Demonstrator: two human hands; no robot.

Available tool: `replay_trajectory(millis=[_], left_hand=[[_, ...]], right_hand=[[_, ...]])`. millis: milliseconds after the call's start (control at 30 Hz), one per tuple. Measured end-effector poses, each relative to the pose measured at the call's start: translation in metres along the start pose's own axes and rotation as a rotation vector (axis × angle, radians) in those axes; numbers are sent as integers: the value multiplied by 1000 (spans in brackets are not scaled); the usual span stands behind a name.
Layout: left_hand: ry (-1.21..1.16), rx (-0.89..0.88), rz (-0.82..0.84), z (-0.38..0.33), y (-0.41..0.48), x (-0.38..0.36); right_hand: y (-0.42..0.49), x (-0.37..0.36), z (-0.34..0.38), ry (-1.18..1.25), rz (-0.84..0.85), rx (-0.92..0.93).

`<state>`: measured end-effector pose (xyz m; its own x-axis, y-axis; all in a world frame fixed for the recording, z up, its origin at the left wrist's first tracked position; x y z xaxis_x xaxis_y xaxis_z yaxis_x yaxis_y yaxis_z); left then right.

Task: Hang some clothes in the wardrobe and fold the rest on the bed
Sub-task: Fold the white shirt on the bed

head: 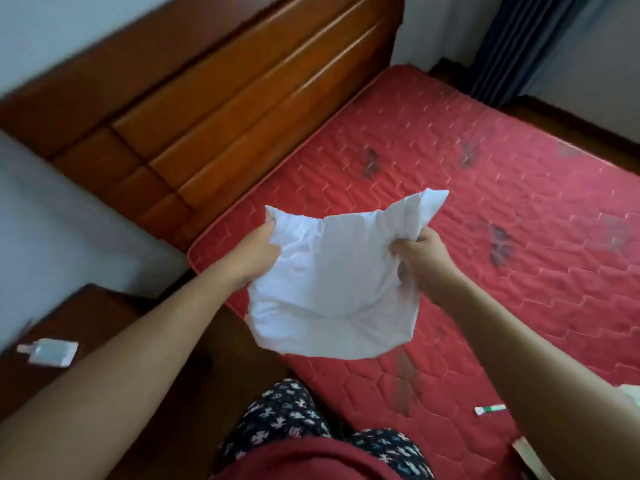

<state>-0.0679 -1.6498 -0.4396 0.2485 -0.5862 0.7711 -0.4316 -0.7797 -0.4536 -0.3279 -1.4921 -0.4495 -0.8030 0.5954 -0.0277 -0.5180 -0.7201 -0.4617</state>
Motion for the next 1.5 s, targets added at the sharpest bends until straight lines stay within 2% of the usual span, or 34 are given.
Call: replay_trajectory(millis=[200,400,700,833,1067,1300,1500], left_hand=[[-195,255,-172,115,-112,62],[-374,495,-378,245,-242,101],[-566,822,-666,425,-454,126],[-553,982,-761,495,-541,130],[-507,1177,-873,577,-652,144],[-631,1282,-920,638,-695,149],[-706,1360,-1079,682,-727,171]], right_hand=[[-47,-140,37,-146,282,43],[-103,-312,41,-332,536,69],[-272,-577,-20,-449,955,78],[-359,-671,-54,-475,1120,91],[-478,-784,-97,-517,1352,99],[-528,-883,-125,-562,1512,69],[-572,-963,-131,-573,1677,39]])
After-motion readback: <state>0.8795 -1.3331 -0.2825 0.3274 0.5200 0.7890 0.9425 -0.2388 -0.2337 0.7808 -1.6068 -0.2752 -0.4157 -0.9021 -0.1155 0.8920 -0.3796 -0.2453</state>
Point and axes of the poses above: each hand's wrist, its own y-axis towards the middle knuckle, its own x-axis out of the back of the hand, z = x × y, the point moved 9 cm from there along y, towards the middle knuckle, and after that the axes turned 15 degrees about y, right-handed, at the moved point
